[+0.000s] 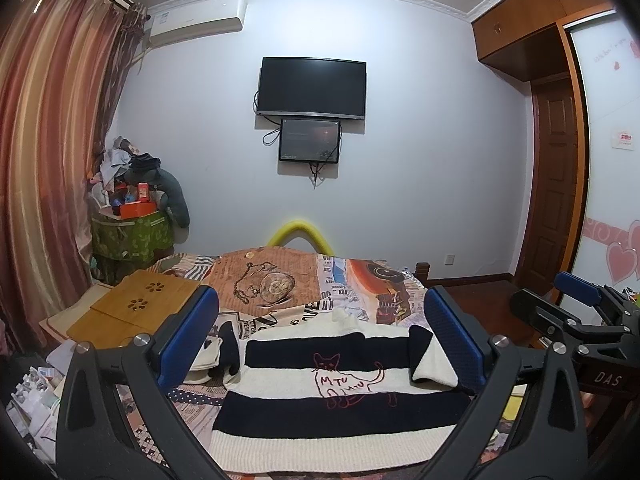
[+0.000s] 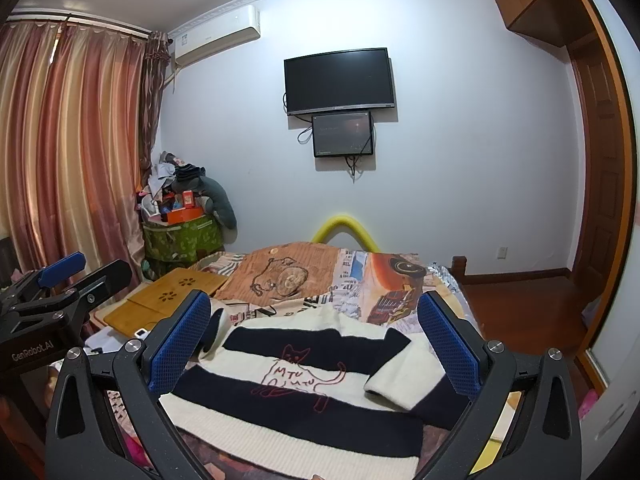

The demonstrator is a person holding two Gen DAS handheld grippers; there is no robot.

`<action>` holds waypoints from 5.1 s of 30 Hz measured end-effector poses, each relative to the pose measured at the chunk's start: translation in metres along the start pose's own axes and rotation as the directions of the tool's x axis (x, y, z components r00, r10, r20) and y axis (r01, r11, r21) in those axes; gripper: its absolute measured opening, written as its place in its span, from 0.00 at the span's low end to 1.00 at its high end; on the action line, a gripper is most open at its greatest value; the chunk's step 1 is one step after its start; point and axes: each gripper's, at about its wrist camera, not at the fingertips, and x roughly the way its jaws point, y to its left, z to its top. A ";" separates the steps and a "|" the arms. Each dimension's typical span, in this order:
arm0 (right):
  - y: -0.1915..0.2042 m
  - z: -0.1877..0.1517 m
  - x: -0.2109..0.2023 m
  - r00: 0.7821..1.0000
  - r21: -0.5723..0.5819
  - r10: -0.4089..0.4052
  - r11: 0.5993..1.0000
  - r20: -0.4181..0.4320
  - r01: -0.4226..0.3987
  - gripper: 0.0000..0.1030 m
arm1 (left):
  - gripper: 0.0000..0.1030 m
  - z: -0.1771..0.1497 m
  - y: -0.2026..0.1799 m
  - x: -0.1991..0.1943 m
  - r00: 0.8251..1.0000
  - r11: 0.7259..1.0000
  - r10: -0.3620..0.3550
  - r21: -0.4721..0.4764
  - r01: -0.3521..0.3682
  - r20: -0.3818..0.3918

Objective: Fold small clothes

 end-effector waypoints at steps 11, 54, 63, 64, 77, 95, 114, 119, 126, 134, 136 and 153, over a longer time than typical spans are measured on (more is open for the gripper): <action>-0.004 -0.003 0.028 1.000 -0.007 -0.002 1.000 -0.030 0.002 1.00 | 1.00 -0.006 0.012 0.033 0.999 0.999 0.037 0.003 -0.037 -0.037; -0.029 -0.093 0.262 0.807 -0.011 0.098 0.992 -0.582 -0.128 0.65 | 0.32 -0.171 0.205 0.317 0.756 0.997 0.082 0.064 -0.052 -0.650; -0.024 -0.099 0.263 0.786 -0.002 0.113 0.990 -0.608 -0.143 0.65 | 0.16 -0.170 0.226 0.289 0.756 0.997 0.012 -0.045 -0.055 -0.654; -0.023 -0.099 0.263 0.784 0.001 0.115 0.989 -0.610 -0.145 0.65 | 0.16 -0.169 0.228 0.284 0.757 0.997 0.007 -0.053 -0.055 -0.653; 0.017 -0.094 0.261 0.762 -0.036 0.159 0.972 -0.627 -0.232 0.67 | 0.16 -0.158 0.229 0.250 0.750 0.997 -0.040 -0.073 -0.012 -0.660; 0.074 -0.064 0.266 0.776 -0.024 0.250 0.946 -0.579 -0.323 0.72 | 0.08 -0.090 0.212 0.261 0.857 0.989 -0.063 -0.148 -0.016 -0.511; -0.074 -0.044 0.214 0.852 0.041 0.131 0.991 -0.508 -0.128 0.72 | 0.08 -0.068 -0.015 0.338 0.778 0.950 -0.291 -0.071 0.304 -0.557; -0.100 -0.058 0.215 0.837 0.082 0.137 0.991 -0.531 -0.110 0.72 | 0.10 -0.103 -0.041 0.340 0.720 0.951 -0.250 -0.024 0.309 -0.647; -0.104 -0.072 0.236 0.806 0.161 0.204 0.977 -0.555 -0.137 0.72 | 0.57 -0.092 -0.005 0.312 0.767 0.966 -0.206 -0.003 0.258 -0.608; -0.071 -0.098 0.279 0.752 0.089 0.197 0.979 -0.630 -0.182 0.72 | 0.66 -0.093 0.098 0.295 0.815 0.999 0.027 0.039 -0.005 -0.579; -0.063 -0.107 0.294 0.732 0.048 0.168 0.982 -0.660 -0.182 0.72 | 0.66 -0.101 0.122 0.291 0.806 0.997 0.082 0.048 -0.067 -0.587; -0.056 -0.092 0.302 0.735 0.106 0.201 0.979 -0.647 -0.174 0.06 | 0.82 -0.171 0.170 0.261 0.709 0.995 0.052 -0.021 -0.094 -0.704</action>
